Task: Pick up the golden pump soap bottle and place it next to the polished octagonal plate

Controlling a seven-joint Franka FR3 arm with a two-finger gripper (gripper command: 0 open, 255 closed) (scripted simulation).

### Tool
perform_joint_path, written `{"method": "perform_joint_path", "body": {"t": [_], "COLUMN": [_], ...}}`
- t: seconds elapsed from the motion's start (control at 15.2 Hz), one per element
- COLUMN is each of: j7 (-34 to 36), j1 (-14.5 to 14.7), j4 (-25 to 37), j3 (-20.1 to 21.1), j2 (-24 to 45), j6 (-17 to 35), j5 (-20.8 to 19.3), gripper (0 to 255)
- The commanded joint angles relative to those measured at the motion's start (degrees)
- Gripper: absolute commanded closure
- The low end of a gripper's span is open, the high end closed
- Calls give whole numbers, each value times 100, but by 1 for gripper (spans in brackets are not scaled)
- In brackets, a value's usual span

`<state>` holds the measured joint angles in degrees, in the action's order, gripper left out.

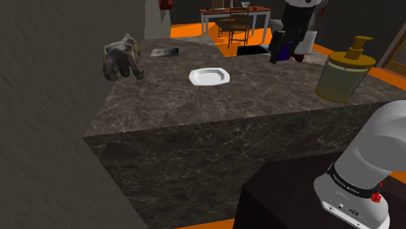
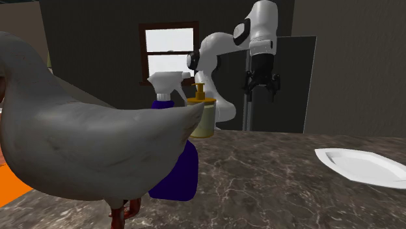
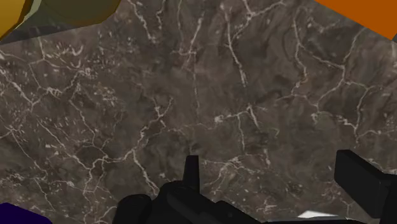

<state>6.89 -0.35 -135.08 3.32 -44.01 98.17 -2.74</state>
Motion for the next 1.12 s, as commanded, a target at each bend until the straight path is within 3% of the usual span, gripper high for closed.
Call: {"method": "perform_joint_path", "body": {"t": [0.0,0.53,1.06], "j7": [0,-795,-1652], "j1": [0,-279,-549], "j4": [0,223,877], "j3": [0,-800,-1590], "j2": [0,-653,-848], "j6": [0,-1264,-2465], "j5": [0,-365,-934], "gripper": [0,0,0]}}
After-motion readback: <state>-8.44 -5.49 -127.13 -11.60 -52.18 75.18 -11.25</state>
